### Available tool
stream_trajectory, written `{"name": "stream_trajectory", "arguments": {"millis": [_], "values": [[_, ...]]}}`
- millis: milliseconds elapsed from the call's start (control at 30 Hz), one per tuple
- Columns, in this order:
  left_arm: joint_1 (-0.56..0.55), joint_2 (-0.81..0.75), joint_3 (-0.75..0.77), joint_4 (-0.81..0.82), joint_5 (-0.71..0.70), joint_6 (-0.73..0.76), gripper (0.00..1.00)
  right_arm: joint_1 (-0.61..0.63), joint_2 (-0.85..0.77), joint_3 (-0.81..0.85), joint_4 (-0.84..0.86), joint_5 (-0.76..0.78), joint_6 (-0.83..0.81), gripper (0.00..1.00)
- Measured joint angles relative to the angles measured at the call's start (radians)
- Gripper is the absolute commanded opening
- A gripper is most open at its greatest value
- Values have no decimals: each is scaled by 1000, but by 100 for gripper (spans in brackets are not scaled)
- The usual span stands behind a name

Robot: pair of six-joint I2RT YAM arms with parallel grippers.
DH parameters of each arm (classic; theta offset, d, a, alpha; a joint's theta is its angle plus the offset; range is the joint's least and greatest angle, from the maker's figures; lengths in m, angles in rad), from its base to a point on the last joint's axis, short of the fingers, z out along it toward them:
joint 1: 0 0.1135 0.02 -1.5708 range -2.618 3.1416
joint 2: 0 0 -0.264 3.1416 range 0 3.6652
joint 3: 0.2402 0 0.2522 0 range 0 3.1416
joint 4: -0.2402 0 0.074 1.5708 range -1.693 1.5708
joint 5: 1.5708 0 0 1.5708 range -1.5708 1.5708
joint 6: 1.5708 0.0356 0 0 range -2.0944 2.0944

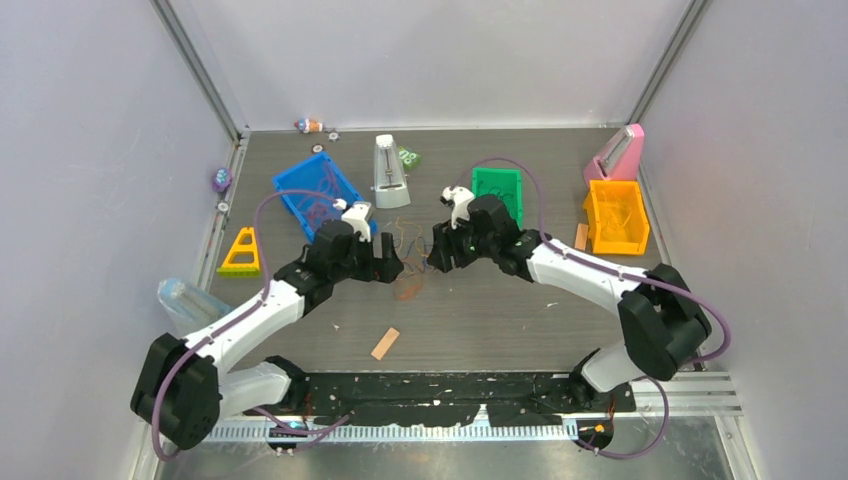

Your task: Untangle the cables

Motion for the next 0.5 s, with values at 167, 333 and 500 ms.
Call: {"name": "stream_trajectory", "arguments": {"millis": [167,333,500], "values": [[16,77,40,11,24,7,80,30,90,0,50,-10,-6,42],[35,150,56,36,53,12,74,34,197,6,90,-19,-8,22],[39,189,57,90,75,28,74,34,224,6,113,5,-3,6]]}}
